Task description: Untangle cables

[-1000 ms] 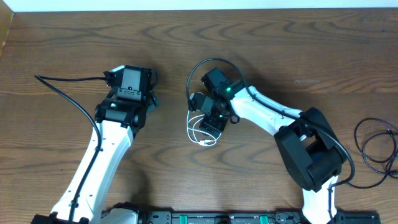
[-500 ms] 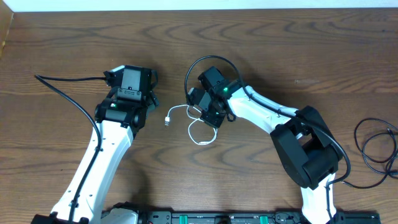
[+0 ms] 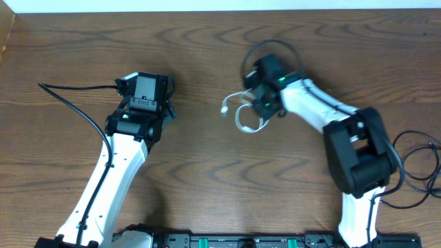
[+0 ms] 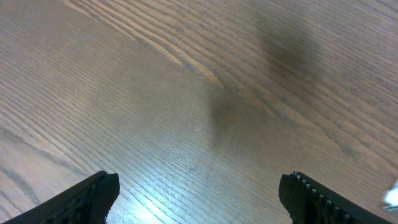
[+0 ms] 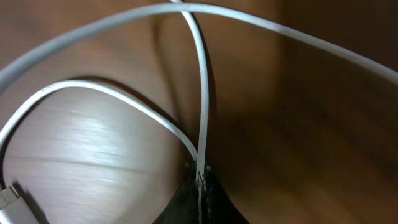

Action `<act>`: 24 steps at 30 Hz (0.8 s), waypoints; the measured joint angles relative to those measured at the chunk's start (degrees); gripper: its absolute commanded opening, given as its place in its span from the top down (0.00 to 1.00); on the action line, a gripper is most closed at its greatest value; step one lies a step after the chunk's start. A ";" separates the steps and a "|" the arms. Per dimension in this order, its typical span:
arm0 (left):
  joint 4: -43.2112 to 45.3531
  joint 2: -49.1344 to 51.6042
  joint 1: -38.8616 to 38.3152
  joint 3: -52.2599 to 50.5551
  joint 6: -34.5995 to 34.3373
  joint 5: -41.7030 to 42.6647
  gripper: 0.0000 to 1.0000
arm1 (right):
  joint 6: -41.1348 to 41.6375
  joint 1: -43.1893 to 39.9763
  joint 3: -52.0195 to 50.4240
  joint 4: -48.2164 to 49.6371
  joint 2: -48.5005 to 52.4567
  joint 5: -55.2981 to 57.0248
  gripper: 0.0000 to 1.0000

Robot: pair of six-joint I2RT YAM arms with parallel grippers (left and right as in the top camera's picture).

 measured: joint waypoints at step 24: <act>0.00 0.00 0.00 0.00 0.00 0.00 0.13 | 9.31 -58.51 0.04 3.02 0.46 2.93 0.98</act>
